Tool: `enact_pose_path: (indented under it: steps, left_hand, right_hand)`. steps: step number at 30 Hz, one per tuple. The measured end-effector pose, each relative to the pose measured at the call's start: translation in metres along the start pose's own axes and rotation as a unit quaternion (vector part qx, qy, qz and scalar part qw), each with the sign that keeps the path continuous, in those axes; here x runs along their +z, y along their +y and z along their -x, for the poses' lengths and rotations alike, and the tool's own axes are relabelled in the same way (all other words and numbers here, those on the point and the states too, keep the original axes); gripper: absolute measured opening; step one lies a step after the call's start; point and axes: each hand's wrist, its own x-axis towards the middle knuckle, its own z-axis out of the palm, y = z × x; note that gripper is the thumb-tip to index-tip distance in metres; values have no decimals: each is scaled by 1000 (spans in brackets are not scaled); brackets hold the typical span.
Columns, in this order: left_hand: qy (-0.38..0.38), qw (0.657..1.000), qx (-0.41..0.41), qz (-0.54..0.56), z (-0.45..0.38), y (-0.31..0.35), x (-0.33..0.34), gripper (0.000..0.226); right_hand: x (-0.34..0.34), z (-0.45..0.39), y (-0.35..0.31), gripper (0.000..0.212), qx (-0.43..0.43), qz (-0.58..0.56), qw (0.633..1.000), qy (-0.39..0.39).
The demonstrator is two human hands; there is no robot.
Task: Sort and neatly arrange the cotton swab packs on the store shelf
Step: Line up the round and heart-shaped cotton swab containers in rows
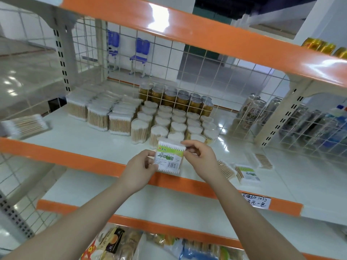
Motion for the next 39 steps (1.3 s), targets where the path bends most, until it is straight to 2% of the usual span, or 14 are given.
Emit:
enact_pose_path:
  steps: [8,16,26,31,36,39]
  left_hand:
    - [72,997,0,12,-2,-9,-33,22]
    - [52,998,-16,23,-17,-29,-76,21]
    - [41,998,-9,-41,-39,-49,-125,20]
    - [89,990,-8,-107,-46,-58,-149,19]
    - [88,978,-15,-187,-51,-68,-174,26]
    - [94,966,-2,-242,-53,-72,-184,29]
  right_hand:
    - [31,-17,-18,21,16,-56,998,1]
    - [67,-35,-40,20,34,-50,998,11]
    - [103,-54,-60,19,41,-48,997,38]
    - [127,-62,-60,17,15,3,998,64]
    - [155,-61,-59,21,-14,58,994,89]
    - [169,-58,-56,16,-24,96,990,102]
